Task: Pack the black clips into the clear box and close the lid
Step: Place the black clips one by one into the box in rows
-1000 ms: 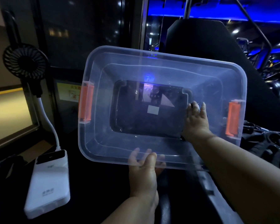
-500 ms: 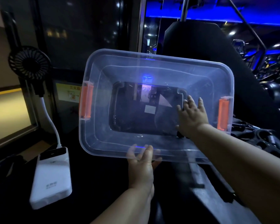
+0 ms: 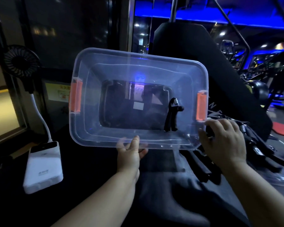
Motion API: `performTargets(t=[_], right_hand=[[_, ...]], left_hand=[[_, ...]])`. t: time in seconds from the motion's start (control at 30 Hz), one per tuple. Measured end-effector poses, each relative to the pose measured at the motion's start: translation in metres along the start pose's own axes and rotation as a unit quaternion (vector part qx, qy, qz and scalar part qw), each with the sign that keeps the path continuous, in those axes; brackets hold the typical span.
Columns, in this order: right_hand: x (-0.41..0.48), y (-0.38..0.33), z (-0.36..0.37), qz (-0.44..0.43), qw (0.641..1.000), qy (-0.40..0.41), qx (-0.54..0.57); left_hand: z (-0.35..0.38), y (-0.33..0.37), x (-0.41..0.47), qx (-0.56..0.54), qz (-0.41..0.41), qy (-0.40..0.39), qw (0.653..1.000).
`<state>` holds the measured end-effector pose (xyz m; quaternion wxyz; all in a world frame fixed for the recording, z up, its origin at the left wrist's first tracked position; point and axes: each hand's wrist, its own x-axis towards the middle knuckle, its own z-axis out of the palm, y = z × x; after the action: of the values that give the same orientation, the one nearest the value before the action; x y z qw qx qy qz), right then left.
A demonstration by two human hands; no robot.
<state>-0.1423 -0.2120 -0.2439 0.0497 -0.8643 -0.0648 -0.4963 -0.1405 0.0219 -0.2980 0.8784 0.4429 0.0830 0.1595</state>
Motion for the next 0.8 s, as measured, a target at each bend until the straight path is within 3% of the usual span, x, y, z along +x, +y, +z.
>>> performTargets(t=[0.13, 0.37, 0.63, 0.8], right_hand=[[-0.035, 0.014, 0.001, 0.078, 0.993, -0.068, 0.062], [-0.050, 0.012, 0.007, 0.079, 0.972, -0.221, -0.010], [-0.050, 0.001, -0.003, 0.030, 0.943, -0.317, -0.099], [-0.050, -0.002, -0.003, 0.023, 0.936, -0.333, -0.113]], left_hand=[[0.001, 0.000, -0.002, 0.013, 0.005, 0.007, 1.000], [0.000, -0.003, 0.000, 0.017, 0.009, 0.020, 1.000], [0.001, -0.003, -0.001, 0.033, 0.007, 0.023, 0.999], [0.001, -0.002, -0.003, 0.041, 0.005, 0.023, 0.999]])
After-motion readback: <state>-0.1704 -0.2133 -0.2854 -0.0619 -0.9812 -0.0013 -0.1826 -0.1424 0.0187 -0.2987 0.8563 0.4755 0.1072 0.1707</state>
